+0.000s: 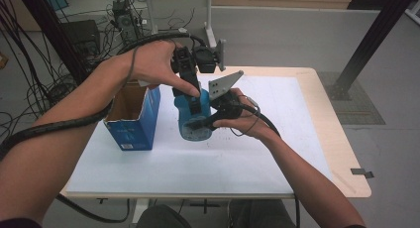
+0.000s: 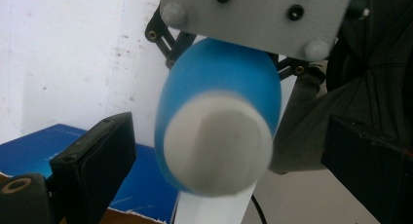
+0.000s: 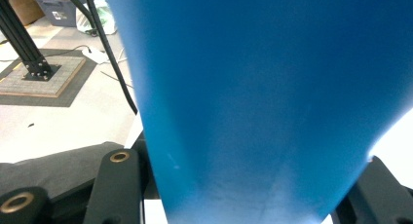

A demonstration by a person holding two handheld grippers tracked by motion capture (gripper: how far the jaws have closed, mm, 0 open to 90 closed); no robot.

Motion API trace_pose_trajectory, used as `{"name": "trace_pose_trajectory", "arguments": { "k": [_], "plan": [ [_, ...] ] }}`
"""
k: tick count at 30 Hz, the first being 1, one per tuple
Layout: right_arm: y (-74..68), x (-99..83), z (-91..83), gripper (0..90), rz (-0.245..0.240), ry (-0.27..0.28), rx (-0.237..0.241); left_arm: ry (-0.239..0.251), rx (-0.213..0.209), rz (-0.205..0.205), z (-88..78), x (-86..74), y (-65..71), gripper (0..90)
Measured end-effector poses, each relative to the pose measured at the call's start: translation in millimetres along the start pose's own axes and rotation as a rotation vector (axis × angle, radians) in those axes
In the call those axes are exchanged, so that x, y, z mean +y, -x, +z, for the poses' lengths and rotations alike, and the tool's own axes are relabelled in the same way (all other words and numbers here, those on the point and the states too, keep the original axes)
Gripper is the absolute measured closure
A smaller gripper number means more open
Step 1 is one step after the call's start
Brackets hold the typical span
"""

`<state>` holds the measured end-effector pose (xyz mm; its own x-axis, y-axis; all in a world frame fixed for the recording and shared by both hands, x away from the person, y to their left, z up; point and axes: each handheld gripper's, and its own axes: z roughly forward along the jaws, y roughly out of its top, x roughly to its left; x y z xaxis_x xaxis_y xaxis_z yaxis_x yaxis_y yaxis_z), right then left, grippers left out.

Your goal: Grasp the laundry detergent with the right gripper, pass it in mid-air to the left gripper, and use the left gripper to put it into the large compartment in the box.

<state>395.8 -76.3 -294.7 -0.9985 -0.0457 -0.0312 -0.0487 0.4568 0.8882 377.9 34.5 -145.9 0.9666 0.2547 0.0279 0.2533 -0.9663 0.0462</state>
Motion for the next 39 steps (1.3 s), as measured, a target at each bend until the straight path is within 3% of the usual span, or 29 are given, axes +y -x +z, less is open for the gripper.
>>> {"name": "trace_pose_trajectory", "arguments": {
  "k": [8,17,39],
  "plan": [
    [-3.1,2.6,-7.0,44.2,-0.015,0.017,0.0,-0.003,-0.006,0.014,3.8,6.3,3.1,6.4],
    [-7.1,4.5,-12.0,44.2,0.002,0.031,0.001,-0.008,-0.007,0.027,7.0,11.5,4.2,6.5],
    [-6.1,7.2,-11.5,44.2,-0.022,0.043,-0.015,-0.006,-0.015,0.037,11.2,10.1,4.1,6.5]
  ]
}}
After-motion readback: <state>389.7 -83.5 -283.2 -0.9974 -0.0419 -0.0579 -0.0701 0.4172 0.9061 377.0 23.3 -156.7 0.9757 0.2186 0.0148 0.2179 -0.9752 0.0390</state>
